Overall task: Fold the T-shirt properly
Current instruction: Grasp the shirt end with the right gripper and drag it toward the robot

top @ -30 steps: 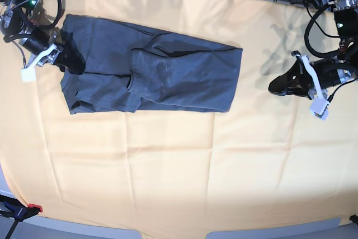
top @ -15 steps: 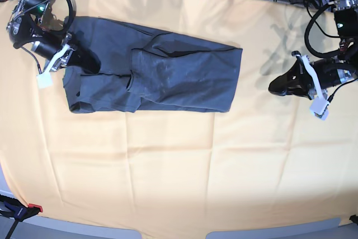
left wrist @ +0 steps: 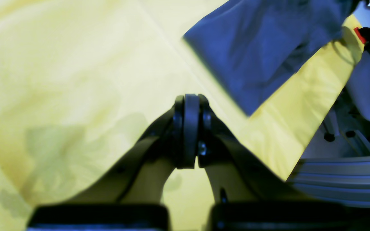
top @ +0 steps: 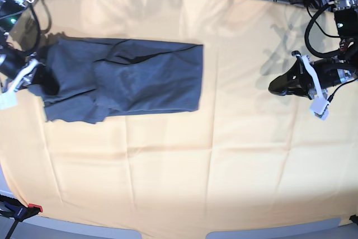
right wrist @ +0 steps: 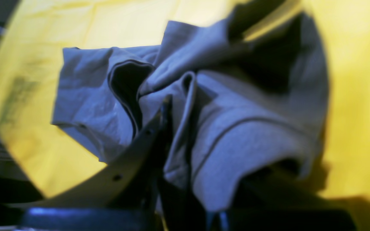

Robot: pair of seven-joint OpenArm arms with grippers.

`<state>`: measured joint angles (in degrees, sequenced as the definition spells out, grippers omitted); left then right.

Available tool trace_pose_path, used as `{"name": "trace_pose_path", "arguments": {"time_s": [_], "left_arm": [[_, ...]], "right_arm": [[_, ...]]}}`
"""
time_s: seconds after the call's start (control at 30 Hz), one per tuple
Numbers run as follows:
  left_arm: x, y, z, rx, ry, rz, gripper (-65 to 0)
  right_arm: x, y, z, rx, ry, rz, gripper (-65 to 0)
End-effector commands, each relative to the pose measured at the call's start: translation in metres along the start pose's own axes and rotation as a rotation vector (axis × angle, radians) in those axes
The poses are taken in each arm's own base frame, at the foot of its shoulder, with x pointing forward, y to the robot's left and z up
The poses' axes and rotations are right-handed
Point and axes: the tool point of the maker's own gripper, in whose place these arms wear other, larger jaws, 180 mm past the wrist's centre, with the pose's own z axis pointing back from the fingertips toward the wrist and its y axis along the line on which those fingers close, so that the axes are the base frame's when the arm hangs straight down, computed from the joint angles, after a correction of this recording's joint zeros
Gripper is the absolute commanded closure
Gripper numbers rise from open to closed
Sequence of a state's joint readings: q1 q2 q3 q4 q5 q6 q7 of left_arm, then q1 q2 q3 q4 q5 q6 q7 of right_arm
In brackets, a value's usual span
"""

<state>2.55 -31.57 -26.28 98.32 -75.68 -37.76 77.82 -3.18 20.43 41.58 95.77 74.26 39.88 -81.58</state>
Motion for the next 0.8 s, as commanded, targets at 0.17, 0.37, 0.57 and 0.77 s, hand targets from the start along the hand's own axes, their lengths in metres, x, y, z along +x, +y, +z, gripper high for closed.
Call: {"name": "trace_pose_path", "arguments": {"time_s": [0.17, 0.37, 0.57, 0.77], "left_arm": [[0.015, -0.001, 0.006, -0.001, -0.038, -0.03, 0.0], [0.019, -0.005, 0.006, -0.022, -0.057, -0.026, 0.0], [0.017, -0.005, 0.006, -0.022, -0.053, -0.024, 0.0], [0.017, -0.005, 0.006, -0.02, -0.052, -0.024, 0.0]], "right_arm": [[0.048, -0.006, 0.033, -0.063, -0.044, 0.172, 0.0], [0.044, -0.007, 0.031, -0.062, -0.039, 0.156, 0.0], [0.041, -0.004, 0.027, -0.052, -0.045, 0.142, 0.0], [0.04, -0.004, 0.027, -0.052, -0.044, 0.142, 0.0]]}}
